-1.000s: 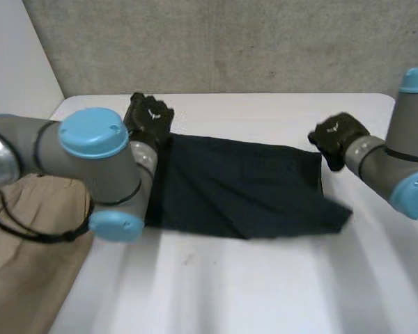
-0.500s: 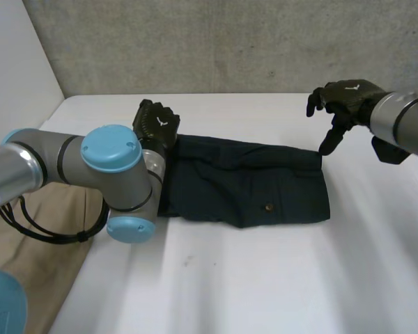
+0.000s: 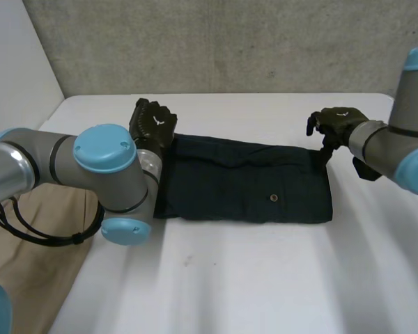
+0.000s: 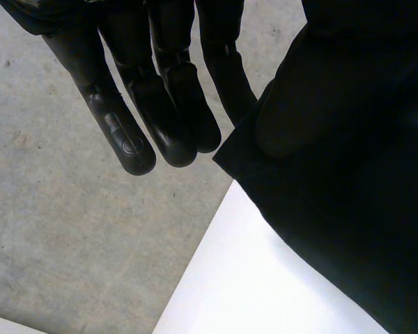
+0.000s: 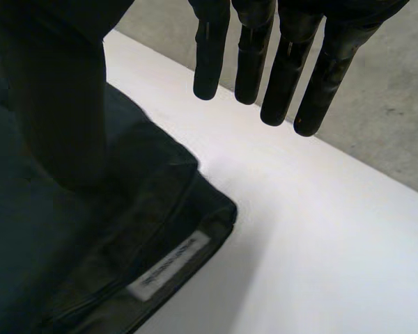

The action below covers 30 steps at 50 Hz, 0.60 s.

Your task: Fold the laundry.

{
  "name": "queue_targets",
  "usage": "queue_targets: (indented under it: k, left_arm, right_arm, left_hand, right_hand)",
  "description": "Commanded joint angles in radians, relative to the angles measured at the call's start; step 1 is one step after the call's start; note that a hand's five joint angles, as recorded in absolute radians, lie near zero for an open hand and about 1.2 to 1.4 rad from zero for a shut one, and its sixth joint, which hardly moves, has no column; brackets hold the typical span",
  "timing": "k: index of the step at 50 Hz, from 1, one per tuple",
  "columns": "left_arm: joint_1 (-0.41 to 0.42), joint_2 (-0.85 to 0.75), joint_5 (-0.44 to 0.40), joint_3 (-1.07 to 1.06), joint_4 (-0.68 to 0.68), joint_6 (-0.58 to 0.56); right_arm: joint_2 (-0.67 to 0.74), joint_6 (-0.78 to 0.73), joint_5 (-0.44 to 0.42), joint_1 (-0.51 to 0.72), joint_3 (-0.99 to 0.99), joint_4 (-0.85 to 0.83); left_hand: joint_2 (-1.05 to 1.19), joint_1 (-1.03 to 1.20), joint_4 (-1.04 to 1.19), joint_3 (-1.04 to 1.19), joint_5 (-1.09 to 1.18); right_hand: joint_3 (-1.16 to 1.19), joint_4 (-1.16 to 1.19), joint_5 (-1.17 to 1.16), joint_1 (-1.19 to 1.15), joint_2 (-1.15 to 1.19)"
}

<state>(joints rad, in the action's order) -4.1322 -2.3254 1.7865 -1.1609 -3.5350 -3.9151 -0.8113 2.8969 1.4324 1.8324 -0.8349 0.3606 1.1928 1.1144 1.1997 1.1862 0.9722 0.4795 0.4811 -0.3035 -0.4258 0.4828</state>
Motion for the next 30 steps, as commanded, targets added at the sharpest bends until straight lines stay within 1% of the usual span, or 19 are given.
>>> queue_targets:
  k: [1, 4, 8, 9, 12, 13, 20, 23, 24, 27, 30]
  left_arm:
    - [-0.003, -0.002, -0.001, 0.01, -0.038, -0.003]
    - [-0.005, -0.006, -0.002, 0.026, -0.058, -0.003]
    - [-0.006, -0.031, -0.016, 0.058, -0.064, -0.004]
    - [-0.006, -0.047, -0.036, 0.075, -0.064, -0.004]
    - [-0.011, -0.075, -0.065, 0.098, -0.064, -0.006]
    - [-0.019, -0.093, -0.082, 0.115, -0.064, -0.006]
    - [-0.034, -0.192, -0.101, 0.214, -0.062, -0.009]
    - [-0.045, -0.247, -0.102, 0.282, -0.064, -0.009]
    - [-0.051, -0.277, -0.102, 0.318, -0.064, -0.01]
    - [-0.056, -0.325, -0.102, 0.38, -0.064, -0.01]
    - [-0.06, -0.383, -0.102, 0.451, -0.064, -0.013]
  right_arm:
    - [0.112, 0.008, 0.013, 0.018, 0.121, 0.0]
    - [0.15, 0.01, 0.007, 0.019, 0.163, 0.043]
    - [0.207, 0.015, -0.018, 0.021, 0.227, 0.099]
    - [0.228, 0.022, -0.03, 0.021, 0.253, 0.118]
    - [0.251, 0.044, -0.052, 0.019, 0.299, 0.13]
    - [0.27, 0.059, -0.065, 0.018, 0.328, 0.132]
    - [0.325, 0.071, -0.07, 0.016, 0.421, 0.109]
    - [0.359, 0.068, -0.047, 0.016, 0.457, 0.041]
    - [0.375, 0.065, -0.026, 0.016, 0.471, -0.001]
    - [0.395, 0.053, 0.0, 0.016, 0.485, -0.043]
    - [0.426, -0.01, 0.02, 0.018, 0.494, -0.068]
  left_hand:
    - [0.203, 0.282, 0.197, 0.21, 0.25]
    - [0.203, 0.282, 0.197, 0.21, 0.25]
    - [0.203, 0.282, 0.197, 0.21, 0.25]
    - [0.203, 0.282, 0.197, 0.21, 0.25]
    - [0.203, 0.282, 0.197, 0.21, 0.25]
    - [0.203, 0.282, 0.197, 0.21, 0.25]
    - [0.203, 0.282, 0.197, 0.21, 0.25]
    - [0.203, 0.282, 0.197, 0.21, 0.25]
    - [0.203, 0.282, 0.197, 0.21, 0.25]
    - [0.203, 0.282, 0.197, 0.21, 0.25]
    - [0.203, 0.282, 0.197, 0.21, 0.25]
  right_hand:
    - [0.031, 0.03, -0.033, -0.085, 0.028]
    - [0.034, 0.032, -0.036, -0.088, 0.031]
    - [0.101, 0.1, -0.103, -0.155, 0.098]
    - [0.261, 0.26, -0.263, -0.315, 0.258]
    - [0.629, 0.627, -0.63, -0.683, 0.625]
    - [0.914, 0.912, -0.915, -0.968, 0.911]
    - [0.917, 0.915, -0.918, -0.97, 0.913]
    - [0.917, 0.915, -0.918, -0.97, 0.913]
    - [0.917, 0.915, -0.918, -0.97, 0.913]
    - [0.917, 0.915, -0.918, -0.97, 0.913]
    - [0.917, 0.915, -0.918, -0.97, 0.913]
